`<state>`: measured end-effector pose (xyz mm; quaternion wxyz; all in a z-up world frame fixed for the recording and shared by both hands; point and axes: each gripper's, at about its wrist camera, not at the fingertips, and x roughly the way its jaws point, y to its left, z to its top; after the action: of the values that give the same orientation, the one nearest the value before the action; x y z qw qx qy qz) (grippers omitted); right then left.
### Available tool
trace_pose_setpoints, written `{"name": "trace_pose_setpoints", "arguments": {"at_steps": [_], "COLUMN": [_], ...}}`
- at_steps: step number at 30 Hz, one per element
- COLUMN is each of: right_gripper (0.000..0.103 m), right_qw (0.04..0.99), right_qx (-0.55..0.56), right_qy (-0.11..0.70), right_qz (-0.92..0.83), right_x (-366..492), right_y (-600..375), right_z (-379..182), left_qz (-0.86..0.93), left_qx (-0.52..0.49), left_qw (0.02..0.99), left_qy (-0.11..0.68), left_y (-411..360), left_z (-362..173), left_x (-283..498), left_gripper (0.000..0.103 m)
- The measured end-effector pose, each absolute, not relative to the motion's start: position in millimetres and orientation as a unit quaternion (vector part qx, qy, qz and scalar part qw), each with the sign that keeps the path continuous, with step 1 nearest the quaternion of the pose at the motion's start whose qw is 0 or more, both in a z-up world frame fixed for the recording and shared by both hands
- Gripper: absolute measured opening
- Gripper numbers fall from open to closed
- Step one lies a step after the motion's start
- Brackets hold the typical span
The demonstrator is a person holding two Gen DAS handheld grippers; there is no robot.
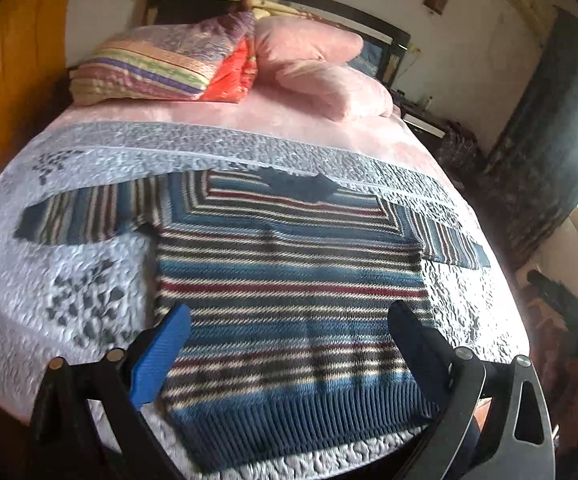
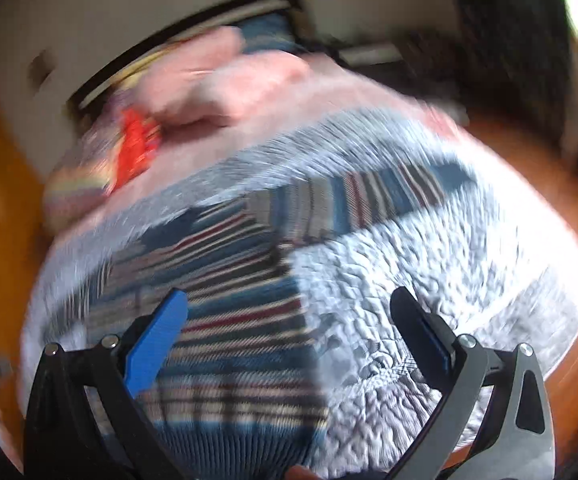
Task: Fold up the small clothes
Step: 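Reach the right gripper to the sleeve cuff and grasp it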
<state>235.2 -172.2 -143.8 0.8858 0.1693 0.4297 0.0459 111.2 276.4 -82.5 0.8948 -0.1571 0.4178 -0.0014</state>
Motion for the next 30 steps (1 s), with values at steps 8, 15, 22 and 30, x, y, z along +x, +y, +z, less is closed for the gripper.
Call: {"name": "trace_pose_setpoints", "arguments": {"at_steps": [8,15,22,30], "right_gripper": [0.057,0.052,0.047,0.046], "right_qw": [0.769,0.728,0.715,0.728], "right_qx": [0.459,0.571,0.582,0.558], "right_qy": [0.444,0.379,0.381,0.393], "right_qz": [0.008,-0.034,-0.063,-0.061], "right_x": [343,403,440,468], "right_y": [-335,-421,-456,-453], "right_z": [-264,-319,-364,-381], "left_qz": [-0.035,-0.007,0.000,-0.006], "left_qx": [-0.170,-0.171,-0.191,-0.214], "left_qw": [0.882,0.885,0.878,0.858], "left_qy": [0.437,0.433,0.439,0.466], "left_y": [252,243,240,236], "left_z": [-115,-132,-155,-182], "left_x": [150,175,193,207], "left_gripper": [0.099,0.099,0.099,0.099]}}
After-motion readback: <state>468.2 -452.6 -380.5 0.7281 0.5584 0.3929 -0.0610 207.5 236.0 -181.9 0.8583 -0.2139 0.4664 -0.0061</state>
